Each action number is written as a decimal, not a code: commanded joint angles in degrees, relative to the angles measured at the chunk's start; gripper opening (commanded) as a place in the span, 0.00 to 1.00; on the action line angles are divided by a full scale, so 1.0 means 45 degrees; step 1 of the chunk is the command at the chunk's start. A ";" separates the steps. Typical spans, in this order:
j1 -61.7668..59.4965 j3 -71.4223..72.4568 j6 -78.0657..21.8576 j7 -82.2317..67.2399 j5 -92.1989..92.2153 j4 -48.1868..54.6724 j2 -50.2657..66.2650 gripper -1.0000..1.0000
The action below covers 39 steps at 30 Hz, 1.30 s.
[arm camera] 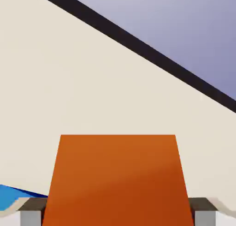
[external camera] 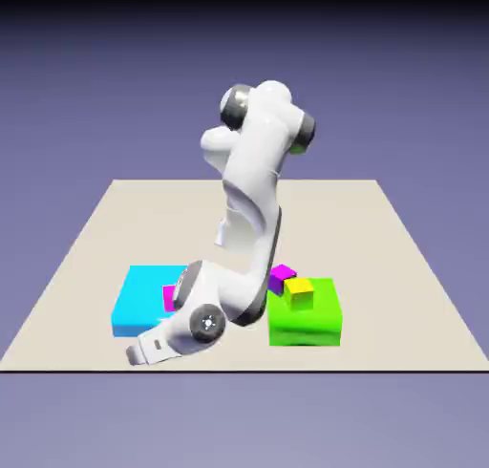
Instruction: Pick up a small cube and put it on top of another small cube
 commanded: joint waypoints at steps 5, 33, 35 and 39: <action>-0.0767 0.1619 -0.1531 0.1929 0.0479 0.0325 -0.1048 0.00; -0.5769 1.0983 -0.3807 1.2719 0.3565 -0.2632 -0.5445 1.00; -0.5787 1.0978 -0.4233 1.2762 0.3543 -0.2171 -0.5409 1.00; -0.5856 1.0958 -0.5922 1.2931 0.3454 -0.0346 -0.5265 1.00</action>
